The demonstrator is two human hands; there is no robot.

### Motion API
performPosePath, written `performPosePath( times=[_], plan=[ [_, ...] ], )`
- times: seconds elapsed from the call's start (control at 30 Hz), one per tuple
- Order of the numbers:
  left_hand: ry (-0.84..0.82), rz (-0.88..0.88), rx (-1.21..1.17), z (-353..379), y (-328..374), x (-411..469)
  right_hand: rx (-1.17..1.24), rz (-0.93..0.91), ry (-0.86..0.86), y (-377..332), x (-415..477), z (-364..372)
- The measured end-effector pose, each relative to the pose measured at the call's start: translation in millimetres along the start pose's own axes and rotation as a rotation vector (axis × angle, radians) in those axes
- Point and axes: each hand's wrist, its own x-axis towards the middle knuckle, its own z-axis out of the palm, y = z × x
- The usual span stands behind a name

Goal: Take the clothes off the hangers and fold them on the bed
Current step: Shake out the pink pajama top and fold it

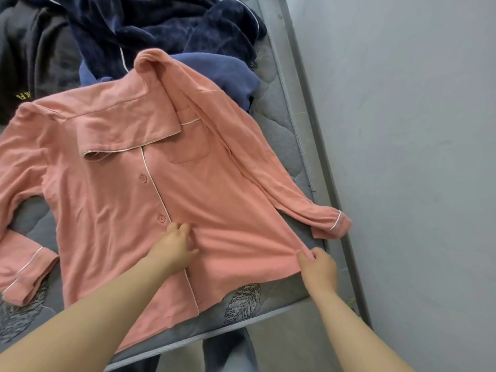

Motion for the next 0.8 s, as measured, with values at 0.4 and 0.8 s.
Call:
performPosePath(
  times=[0.4,0.8],
  plan=[
    [0.447,0.322,-0.017,-98.4,47.8,14.5,-0.138,-0.569,0.172,-118.9,31.2,4.8],
    [0.638,0.479,0.403,-208.4,90.1,85.4,-0.284,-0.439,0.089,-162.2,92.1,-1.7]
  ],
)
